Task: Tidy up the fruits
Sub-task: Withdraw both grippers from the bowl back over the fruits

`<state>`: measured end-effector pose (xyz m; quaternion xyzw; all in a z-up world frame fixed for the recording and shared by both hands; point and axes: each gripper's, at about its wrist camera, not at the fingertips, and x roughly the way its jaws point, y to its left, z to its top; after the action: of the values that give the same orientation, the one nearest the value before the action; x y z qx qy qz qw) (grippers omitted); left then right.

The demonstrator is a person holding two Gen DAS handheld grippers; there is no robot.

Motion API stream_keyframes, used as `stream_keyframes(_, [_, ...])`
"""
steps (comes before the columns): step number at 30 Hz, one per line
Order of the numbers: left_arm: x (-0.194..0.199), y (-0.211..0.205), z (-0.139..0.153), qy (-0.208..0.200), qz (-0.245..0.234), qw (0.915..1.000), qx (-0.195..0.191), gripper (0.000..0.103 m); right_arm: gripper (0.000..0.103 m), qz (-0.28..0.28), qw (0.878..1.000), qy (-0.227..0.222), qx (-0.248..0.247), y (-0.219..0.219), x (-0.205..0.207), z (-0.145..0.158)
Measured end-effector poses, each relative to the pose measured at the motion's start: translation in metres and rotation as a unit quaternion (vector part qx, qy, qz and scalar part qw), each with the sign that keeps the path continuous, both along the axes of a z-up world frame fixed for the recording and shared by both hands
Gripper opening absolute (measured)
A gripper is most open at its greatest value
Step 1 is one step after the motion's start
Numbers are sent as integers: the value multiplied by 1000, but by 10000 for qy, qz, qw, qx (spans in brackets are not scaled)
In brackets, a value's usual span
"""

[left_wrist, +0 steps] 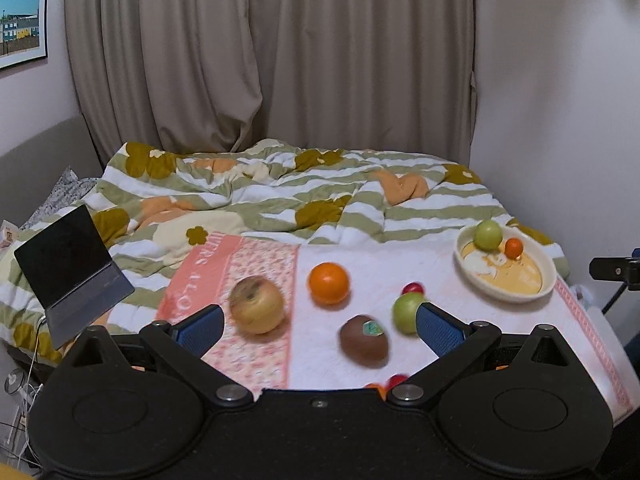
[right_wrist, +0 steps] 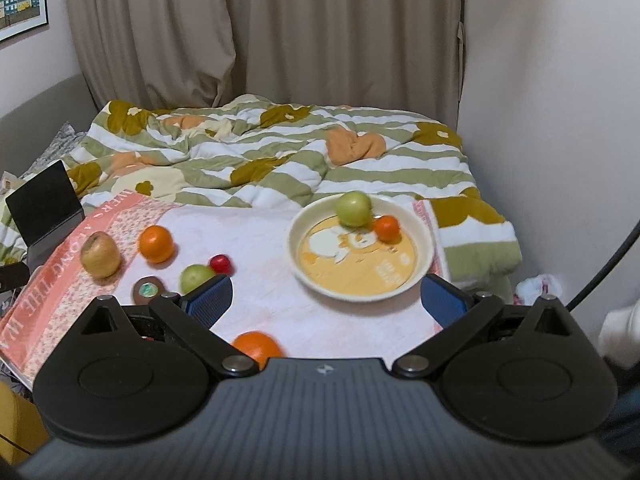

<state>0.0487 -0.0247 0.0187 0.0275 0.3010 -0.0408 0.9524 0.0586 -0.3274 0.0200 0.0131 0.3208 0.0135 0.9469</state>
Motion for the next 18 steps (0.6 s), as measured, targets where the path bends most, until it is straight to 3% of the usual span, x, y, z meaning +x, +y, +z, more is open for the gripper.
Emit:
stream_keyframes(10, [14,70,-24,121,-387,9992,1,103,103,-258,9996,119,10,87,-18,-27])
stream_keyframes(18, [43,104,-50,228,-666,9975,58,103,103,-292,9988,364,149,147,-11,-69])
